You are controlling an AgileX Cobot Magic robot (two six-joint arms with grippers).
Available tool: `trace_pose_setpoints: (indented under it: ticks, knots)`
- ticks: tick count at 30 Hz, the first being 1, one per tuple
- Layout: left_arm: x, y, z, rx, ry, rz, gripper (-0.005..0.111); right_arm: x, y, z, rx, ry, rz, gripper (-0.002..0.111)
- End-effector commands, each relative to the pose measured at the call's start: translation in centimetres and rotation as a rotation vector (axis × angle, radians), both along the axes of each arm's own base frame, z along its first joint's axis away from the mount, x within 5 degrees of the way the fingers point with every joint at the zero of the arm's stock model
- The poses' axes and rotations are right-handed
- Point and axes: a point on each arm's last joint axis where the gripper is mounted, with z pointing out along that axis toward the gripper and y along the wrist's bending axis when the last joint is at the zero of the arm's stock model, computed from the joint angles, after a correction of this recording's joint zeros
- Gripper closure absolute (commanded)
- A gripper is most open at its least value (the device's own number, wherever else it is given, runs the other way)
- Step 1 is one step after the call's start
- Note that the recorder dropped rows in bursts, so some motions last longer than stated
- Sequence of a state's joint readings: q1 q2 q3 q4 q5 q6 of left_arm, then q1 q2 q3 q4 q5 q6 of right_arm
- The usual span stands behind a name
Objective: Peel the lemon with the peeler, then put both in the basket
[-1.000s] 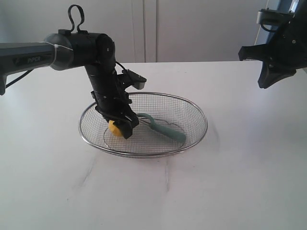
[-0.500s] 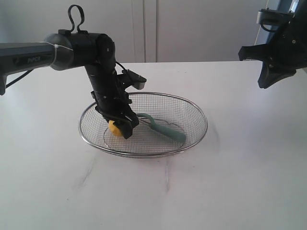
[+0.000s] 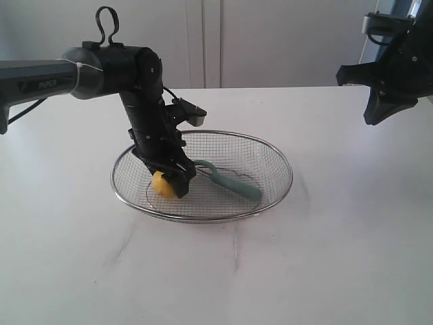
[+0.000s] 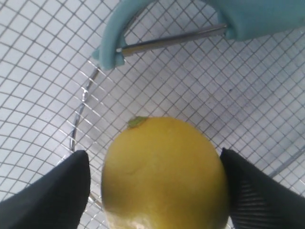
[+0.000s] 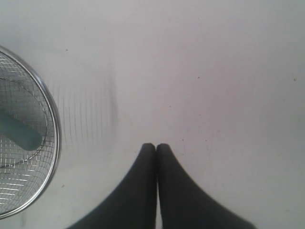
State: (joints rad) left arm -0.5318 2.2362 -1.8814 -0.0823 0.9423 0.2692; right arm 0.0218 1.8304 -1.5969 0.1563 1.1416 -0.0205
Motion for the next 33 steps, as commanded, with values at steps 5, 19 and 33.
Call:
trace_pose_setpoints:
  ticks: [5, 19, 33]
  knots:
    - [-0.3, 0.2, 0.4, 0.010, 0.029, 0.003, 0.029, -0.1, -0.2, 0.7, -0.004, -0.026, -0.006, 0.108]
    - [-1.3, 0.8, 5.9, -0.045, -0.060, 0.032, 0.033, -0.1, -0.2, 0.7, -0.004, -0.026, -0.006, 0.108]
    - [-3.4, 1.9, 9.9, -0.048, -0.017, 0.140, 0.107, -0.1, -0.2, 0.7, -0.004, -0.026, -0.006, 0.108]
